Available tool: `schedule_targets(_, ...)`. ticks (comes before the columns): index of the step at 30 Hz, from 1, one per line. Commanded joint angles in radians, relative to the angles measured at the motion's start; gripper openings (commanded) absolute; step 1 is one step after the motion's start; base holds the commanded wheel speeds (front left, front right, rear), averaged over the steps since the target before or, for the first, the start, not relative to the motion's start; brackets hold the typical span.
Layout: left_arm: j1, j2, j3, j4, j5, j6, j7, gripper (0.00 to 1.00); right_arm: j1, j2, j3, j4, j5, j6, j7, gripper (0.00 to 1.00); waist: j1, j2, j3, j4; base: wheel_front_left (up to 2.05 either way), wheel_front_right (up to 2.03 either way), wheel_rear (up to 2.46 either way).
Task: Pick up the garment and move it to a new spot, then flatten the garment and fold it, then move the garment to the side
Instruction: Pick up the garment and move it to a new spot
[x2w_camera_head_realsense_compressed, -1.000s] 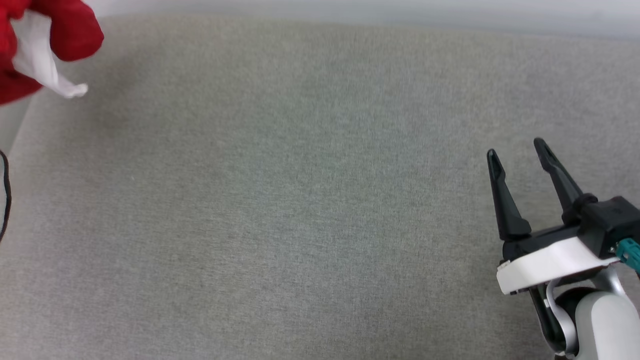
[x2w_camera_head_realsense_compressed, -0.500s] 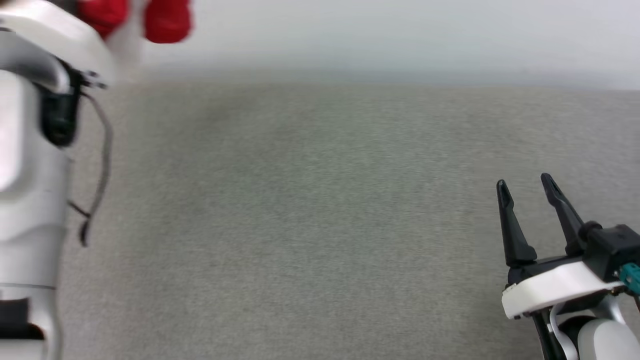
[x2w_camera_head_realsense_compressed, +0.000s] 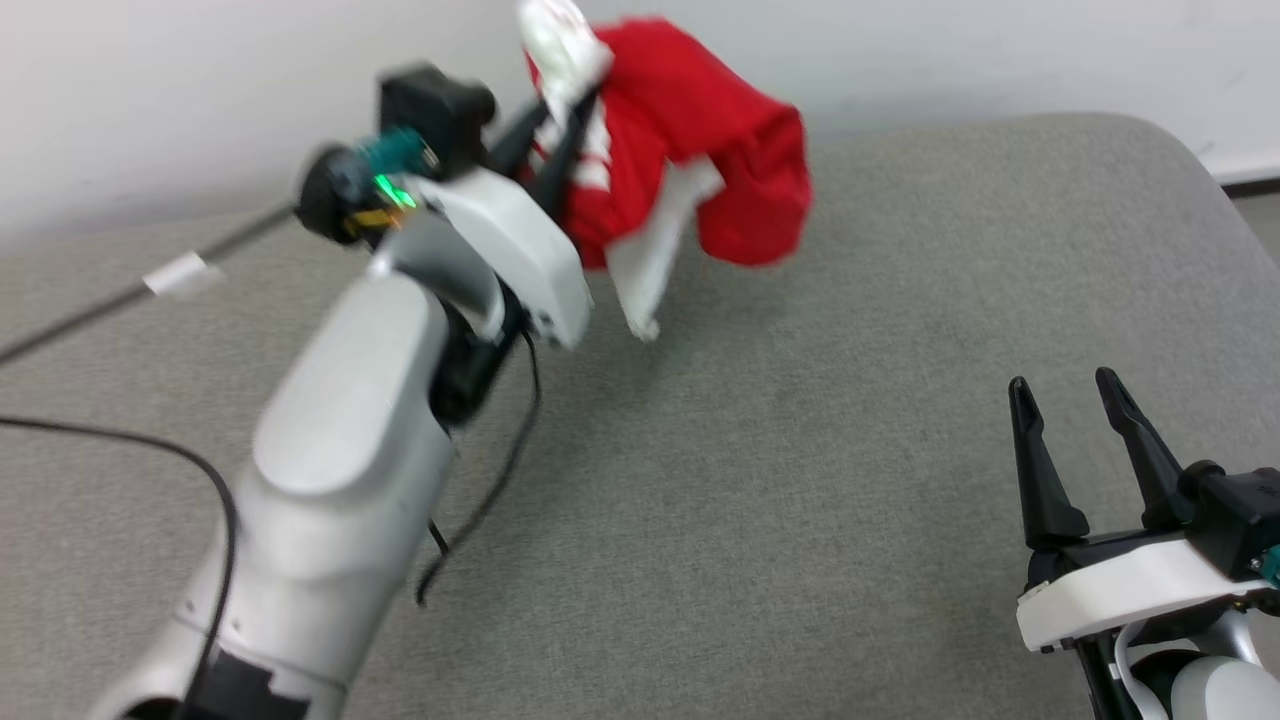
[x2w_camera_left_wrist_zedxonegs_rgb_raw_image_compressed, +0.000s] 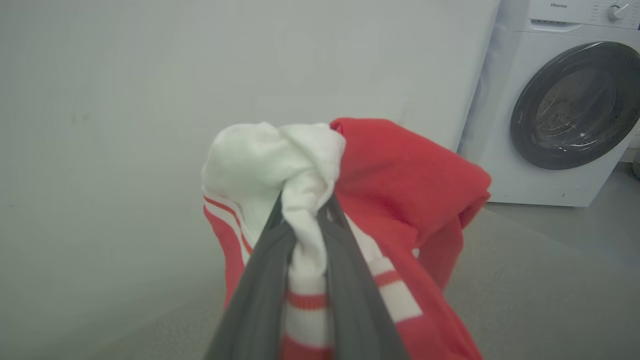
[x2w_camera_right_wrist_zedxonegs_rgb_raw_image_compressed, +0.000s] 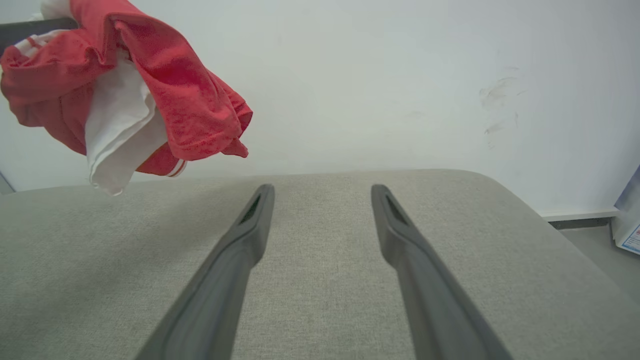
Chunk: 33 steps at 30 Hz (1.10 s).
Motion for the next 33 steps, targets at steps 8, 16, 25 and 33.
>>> schedule_targets(8, 0.277, -0.025, -0.052, -0.025, -0.06, 0.009, -0.027, 0.0, -0.002, 0.002, -0.007, 0.009, 0.01, 0.0, -0.018, 1.0, 0.0002, -0.0001, 0.044, -0.018, 0.0, 0.0, 0.0)
schedule_targets(16, 0.441, -0.04, -0.115, -0.064, -0.043, 0.028, -0.056, 1.0, -0.011, 0.002, -0.021, 0.007, -0.006, 0.0, -0.01, 1.0, 0.0002, -0.0001, 0.029, 0.039, 0.0, 0.0, 0.0)
schedule_targets(25, 0.44, -0.033, -0.097, -0.197, 0.039, 0.127, -0.192, 1.0, 0.029, 0.002, -0.049, -0.008, -0.02, 0.0, 0.01, 1.0, 0.0002, -0.0001, -0.048, 0.119, 0.0, 0.0, 0.0)
schedule_targets(33, 0.534, 0.016, 0.016, -0.283, 0.04, 0.249, -0.227, 1.0, 0.08, 0.002, -0.075, -0.029, -0.012, 0.0, 0.028, 1.0, 0.0002, -0.0001, -0.098, 0.163, 0.0, 0.0, 0.0)
